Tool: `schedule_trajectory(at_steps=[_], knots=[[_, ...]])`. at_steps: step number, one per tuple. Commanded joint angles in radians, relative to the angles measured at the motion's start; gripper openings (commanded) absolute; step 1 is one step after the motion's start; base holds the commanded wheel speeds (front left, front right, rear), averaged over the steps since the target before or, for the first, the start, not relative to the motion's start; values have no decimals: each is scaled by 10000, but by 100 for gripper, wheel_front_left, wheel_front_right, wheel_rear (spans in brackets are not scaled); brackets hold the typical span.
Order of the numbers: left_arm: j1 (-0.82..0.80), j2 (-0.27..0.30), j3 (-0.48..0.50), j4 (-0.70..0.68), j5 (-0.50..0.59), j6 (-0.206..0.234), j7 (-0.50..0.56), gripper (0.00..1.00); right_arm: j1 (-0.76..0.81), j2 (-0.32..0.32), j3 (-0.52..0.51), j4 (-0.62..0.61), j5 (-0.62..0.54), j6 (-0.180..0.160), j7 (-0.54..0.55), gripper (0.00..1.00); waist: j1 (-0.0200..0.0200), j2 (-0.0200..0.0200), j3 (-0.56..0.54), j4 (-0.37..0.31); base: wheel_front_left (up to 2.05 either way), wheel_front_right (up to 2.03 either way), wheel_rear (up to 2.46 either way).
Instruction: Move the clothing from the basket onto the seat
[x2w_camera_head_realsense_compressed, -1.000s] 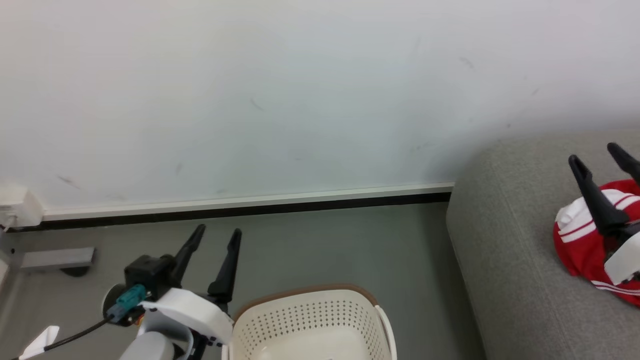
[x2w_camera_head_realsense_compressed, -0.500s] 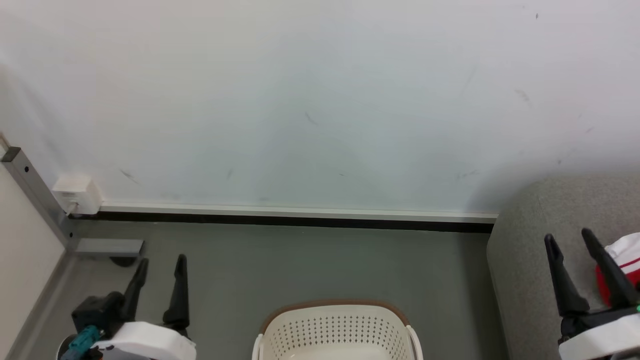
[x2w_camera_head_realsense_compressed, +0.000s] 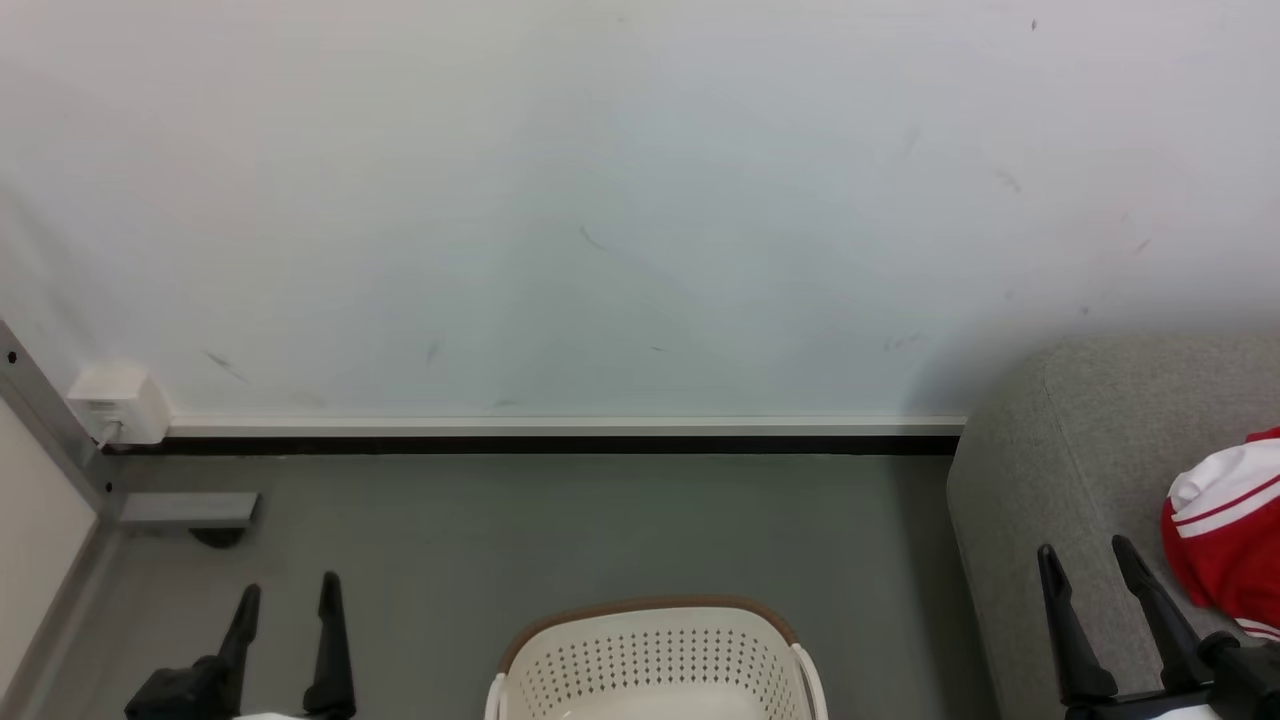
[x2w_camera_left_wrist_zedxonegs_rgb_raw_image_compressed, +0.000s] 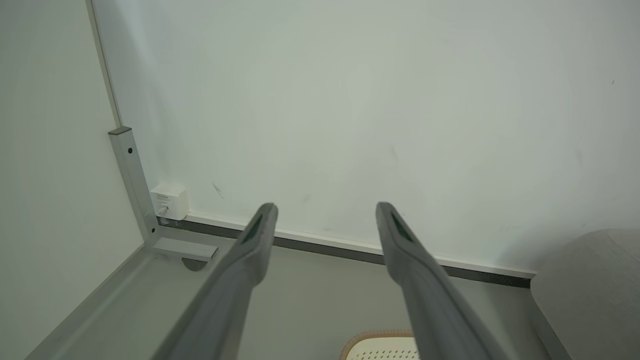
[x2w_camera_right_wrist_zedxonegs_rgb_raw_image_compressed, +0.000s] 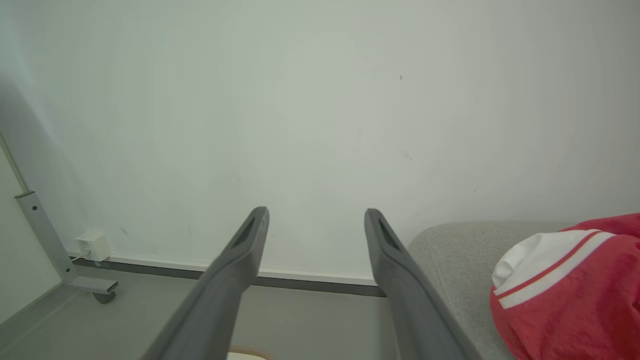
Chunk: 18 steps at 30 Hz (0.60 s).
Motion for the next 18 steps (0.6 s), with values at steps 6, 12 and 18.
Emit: schedule_trajectory(at_steps=[6, 12, 18], knots=[[117, -262, 510, 163, 525, -330, -3, 100, 132, 260, -140, -134, -395, -23, -30, 100, 0, -1, 8, -179, 0, 0, 0], [11, -392, 730, 223, 791, -511, -3, 100, 40, 266, -140, -122, -509, -23, -31, 100, 0, -1, -16, -245, 0, 0, 0], [-27, -500, 938, 256, 936, -658, -3, 100, -24, 272, -118, -112, -466, -23, -31, 100, 0, -1, -35, -308, 0, 0, 0]])
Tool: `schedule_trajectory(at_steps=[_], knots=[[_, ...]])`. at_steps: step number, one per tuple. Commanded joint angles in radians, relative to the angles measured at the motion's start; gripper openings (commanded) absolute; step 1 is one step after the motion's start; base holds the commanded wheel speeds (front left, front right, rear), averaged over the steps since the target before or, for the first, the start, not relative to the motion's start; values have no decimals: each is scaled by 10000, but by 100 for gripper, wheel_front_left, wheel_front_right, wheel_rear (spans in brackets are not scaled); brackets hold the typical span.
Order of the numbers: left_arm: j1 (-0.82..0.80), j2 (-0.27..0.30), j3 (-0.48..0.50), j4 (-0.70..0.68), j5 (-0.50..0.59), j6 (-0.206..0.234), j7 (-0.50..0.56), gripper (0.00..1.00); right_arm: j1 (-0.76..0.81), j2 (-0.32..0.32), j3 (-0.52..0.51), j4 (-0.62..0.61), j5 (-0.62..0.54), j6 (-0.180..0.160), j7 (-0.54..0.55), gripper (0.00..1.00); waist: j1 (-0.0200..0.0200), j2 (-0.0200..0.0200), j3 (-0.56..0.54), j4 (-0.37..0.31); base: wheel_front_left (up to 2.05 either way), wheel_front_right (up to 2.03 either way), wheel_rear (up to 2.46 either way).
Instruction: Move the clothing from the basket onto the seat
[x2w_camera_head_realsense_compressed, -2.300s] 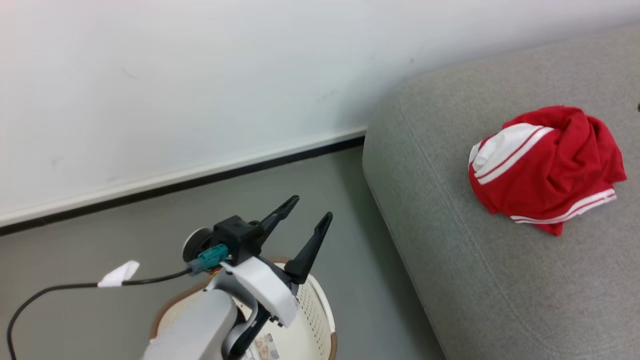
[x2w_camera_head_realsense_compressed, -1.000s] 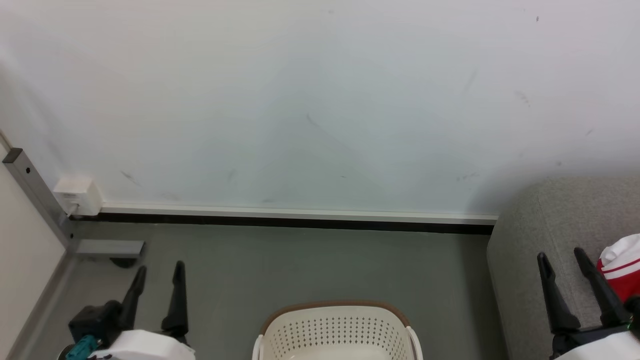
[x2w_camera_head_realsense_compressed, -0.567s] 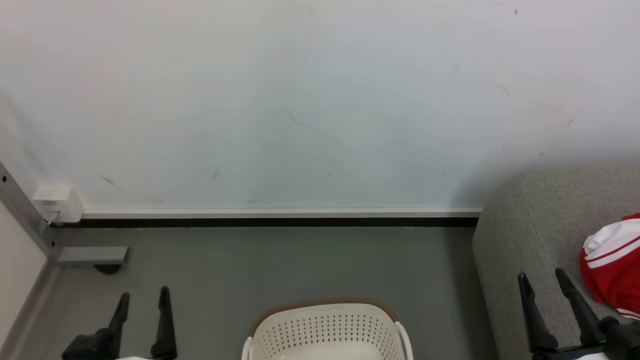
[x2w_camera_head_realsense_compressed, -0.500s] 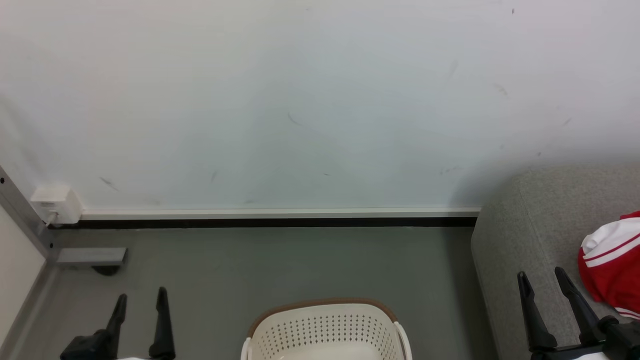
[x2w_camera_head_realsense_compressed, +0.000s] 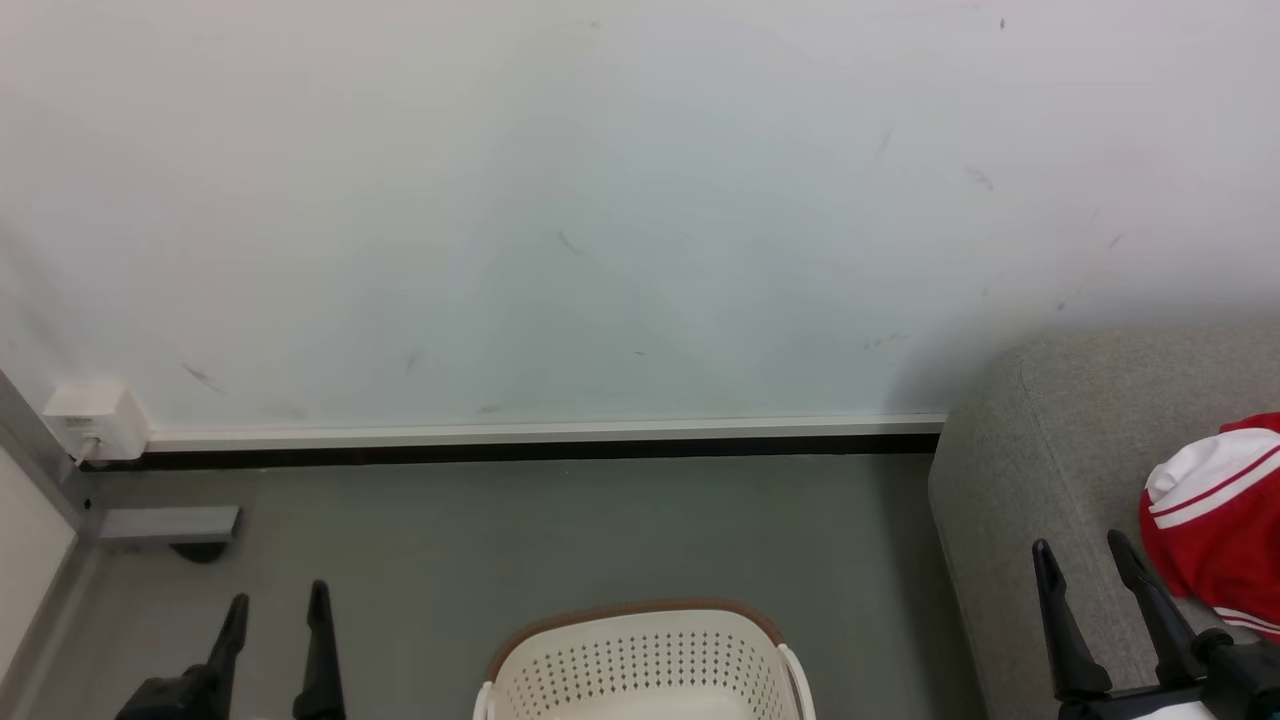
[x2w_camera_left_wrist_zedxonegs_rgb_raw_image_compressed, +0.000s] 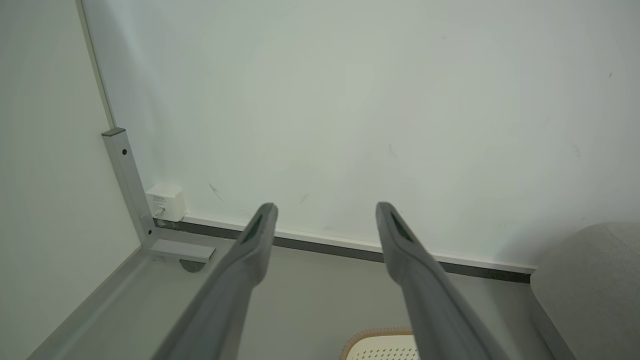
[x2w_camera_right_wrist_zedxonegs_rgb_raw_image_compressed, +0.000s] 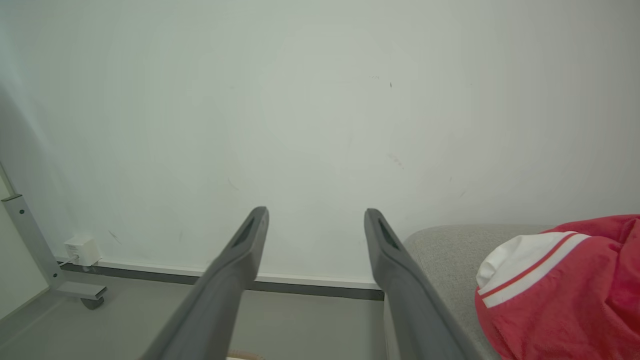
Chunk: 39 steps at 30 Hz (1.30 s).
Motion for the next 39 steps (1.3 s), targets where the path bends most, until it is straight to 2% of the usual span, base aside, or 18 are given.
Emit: schedule_trajectory(at_steps=[1, 11, 12, 16, 39], knots=[[-29, -16, 55, 26, 101, -35, -3, 100, -84, -41, 14, 10, -18, -23, -31, 100, -1, 0, -1, -10, 0, 0, 0], [-73, -112, 246, 167, 242, -184, -3, 100, -105, -26, -9, -14, 108, -23, -32, 100, -1, 0, 11, -44, 0, 0, 0], [-41, -125, 204, 142, 148, -190, 2, 0, -27, 7, -1, 2, 36, 0, 0, 0, 0, 0, 11, -44, 0, 0, 0], [114, -255, 177, 484, 81, -190, 43, 0, 181, 147, 33, 291, 110, 2, 69, 0, 0, 0, 14, -45, 0, 0, 0], [-215, -220, 144, 234, -4214, -429, 1143, 0, -129, 441, -624, 324, 3819, -3, 1146, 0, 0, 0, 119, 18, 0, 0, 0]])
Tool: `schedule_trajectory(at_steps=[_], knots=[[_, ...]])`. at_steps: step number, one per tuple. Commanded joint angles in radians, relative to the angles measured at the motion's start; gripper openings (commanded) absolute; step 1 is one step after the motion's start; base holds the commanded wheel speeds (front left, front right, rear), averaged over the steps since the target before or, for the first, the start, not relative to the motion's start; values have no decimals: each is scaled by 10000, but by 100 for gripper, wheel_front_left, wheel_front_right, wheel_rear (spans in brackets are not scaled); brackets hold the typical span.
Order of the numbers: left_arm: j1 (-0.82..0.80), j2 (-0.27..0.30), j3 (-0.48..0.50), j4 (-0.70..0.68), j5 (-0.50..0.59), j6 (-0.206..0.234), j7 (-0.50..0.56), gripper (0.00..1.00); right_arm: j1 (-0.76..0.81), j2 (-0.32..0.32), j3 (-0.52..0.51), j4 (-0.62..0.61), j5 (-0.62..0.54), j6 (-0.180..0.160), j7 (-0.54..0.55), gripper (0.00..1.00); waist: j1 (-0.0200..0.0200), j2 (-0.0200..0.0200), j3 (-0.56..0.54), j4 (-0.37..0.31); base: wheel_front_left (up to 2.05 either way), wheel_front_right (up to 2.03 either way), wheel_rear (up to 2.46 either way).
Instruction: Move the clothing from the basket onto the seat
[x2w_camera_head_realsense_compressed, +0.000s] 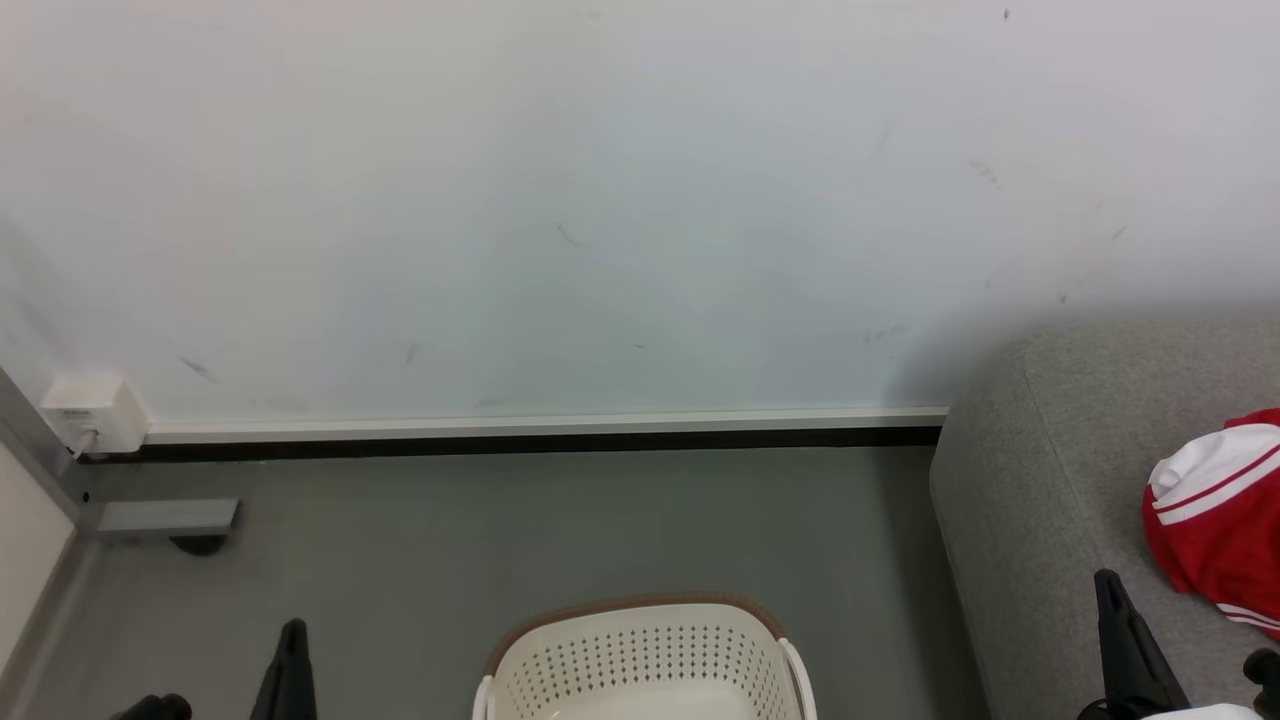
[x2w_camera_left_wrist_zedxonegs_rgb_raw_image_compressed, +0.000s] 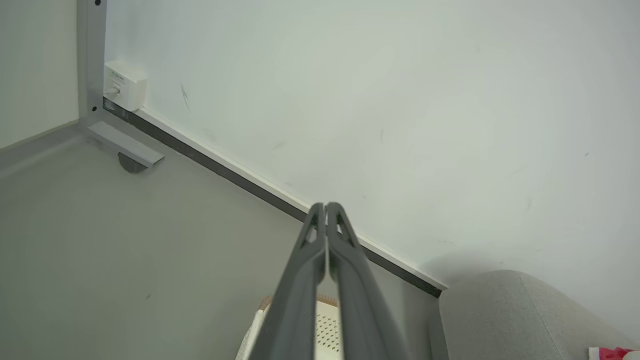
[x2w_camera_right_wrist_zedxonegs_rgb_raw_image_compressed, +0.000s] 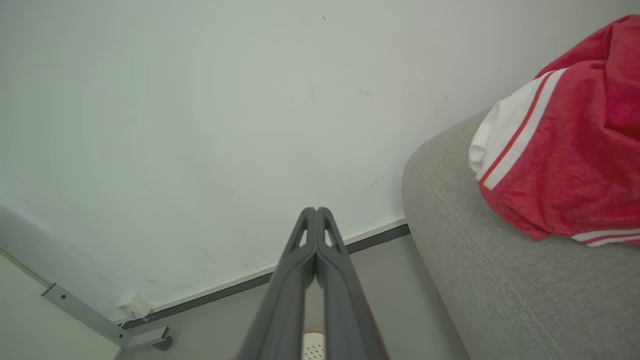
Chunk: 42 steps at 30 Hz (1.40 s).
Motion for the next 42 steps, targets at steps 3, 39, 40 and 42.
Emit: schedule_trajectory(at_steps=[3, 39, 40, 42], knots=[[-311, 94, 11, -207, -824, -65, 183, 0, -368, 15, -186, -122, 697, -5, 179, 0, 0, 0, 17, 11, 0, 0, 0], [-647, 133, -39, -481, -5446, -318, 1360, 0, -685, 339, -883, -73, 4677, -11, 1341, 0, 0, 0, 177, 107, 0, 0, 0], [-656, 133, -41, -488, -5543, -324, 1386, 0, -691, 348, -900, -71, 4779, -11, 1372, 0, 0, 0, 182, 110, 0, 0, 0], [-672, 135, -41, -500, -5756, -340, 1442, 0, -700, 362, -934, -69, 4965, -12, 1433, 0, 0, 0, 191, 115, 0, 0, 0]])
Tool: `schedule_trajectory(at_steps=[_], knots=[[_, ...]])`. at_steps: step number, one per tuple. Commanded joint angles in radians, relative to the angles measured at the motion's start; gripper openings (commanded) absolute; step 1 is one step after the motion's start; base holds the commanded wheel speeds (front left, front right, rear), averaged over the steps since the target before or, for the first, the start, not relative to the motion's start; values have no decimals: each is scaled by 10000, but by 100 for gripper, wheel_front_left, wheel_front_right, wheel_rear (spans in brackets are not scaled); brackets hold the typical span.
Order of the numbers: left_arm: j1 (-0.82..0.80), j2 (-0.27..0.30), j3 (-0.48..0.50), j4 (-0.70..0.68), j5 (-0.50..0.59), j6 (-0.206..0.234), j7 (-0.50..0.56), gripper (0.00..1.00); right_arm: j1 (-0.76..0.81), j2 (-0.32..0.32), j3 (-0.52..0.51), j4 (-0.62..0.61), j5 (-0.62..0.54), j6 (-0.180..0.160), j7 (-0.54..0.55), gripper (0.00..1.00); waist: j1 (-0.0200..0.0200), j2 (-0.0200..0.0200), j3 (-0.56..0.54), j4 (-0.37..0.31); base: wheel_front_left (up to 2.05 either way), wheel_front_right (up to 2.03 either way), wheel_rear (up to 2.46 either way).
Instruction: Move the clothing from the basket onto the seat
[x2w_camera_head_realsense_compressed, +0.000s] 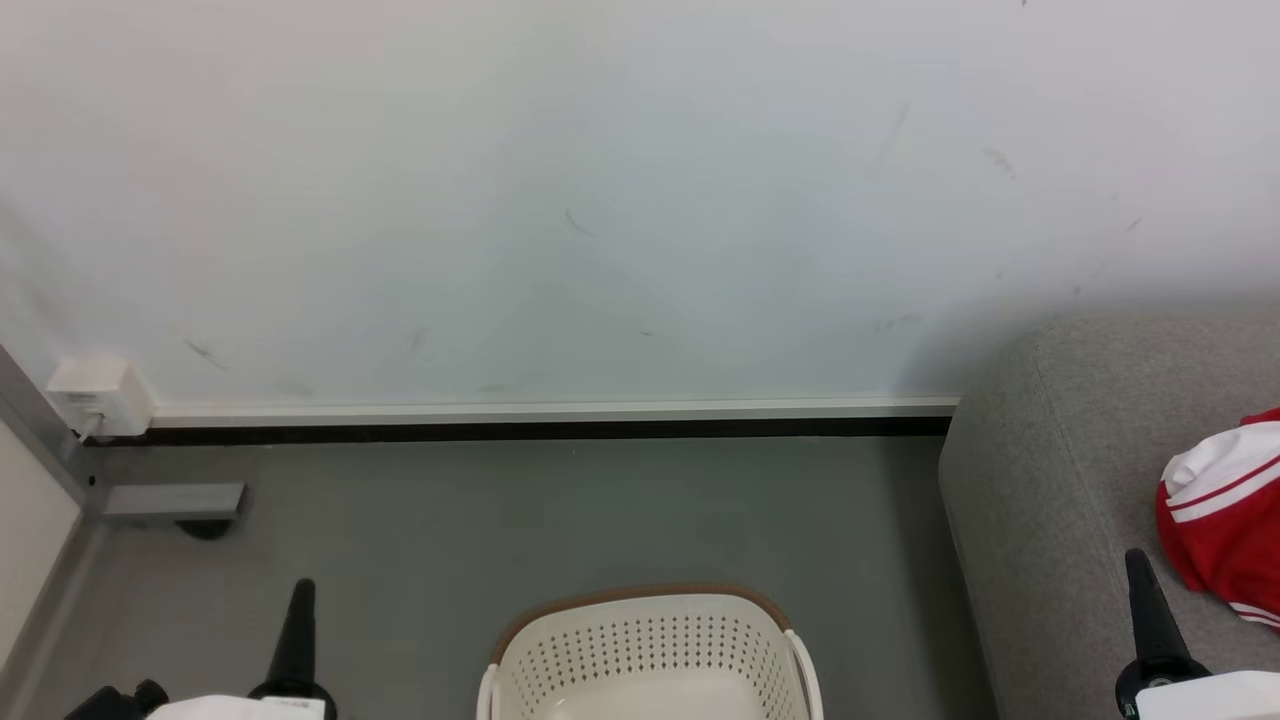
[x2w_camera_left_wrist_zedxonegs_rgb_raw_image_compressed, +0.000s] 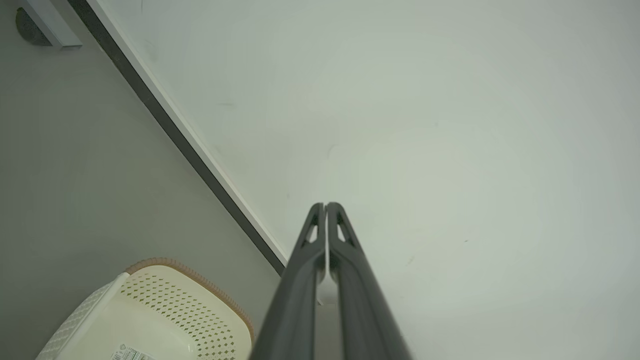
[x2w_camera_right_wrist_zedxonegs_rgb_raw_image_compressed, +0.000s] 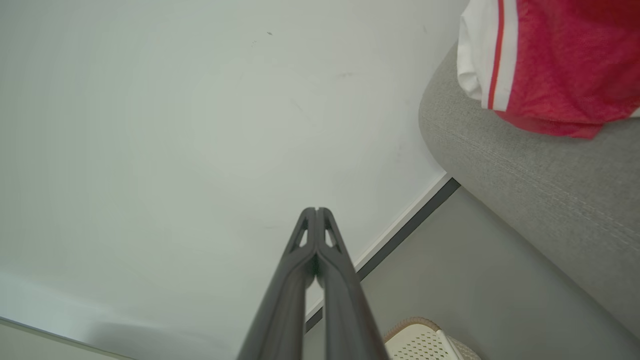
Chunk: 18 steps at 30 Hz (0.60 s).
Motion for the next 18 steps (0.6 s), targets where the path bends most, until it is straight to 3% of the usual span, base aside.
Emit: schedule_trajectory(at_steps=[1, 18], knots=[[-225, 96, 9, -128, -293, -69, 80, 0, -232, 3, -75, -67, 260, -10, 81, 0, 0, 0, 5, 4, 0, 0, 0], [-334, 107, -3, -218, -1949, -168, 510, 0, -352, 109, -329, -43, 1702, -13, 513, 0, -1, 0, 83, 50, 0, 0, 0]])
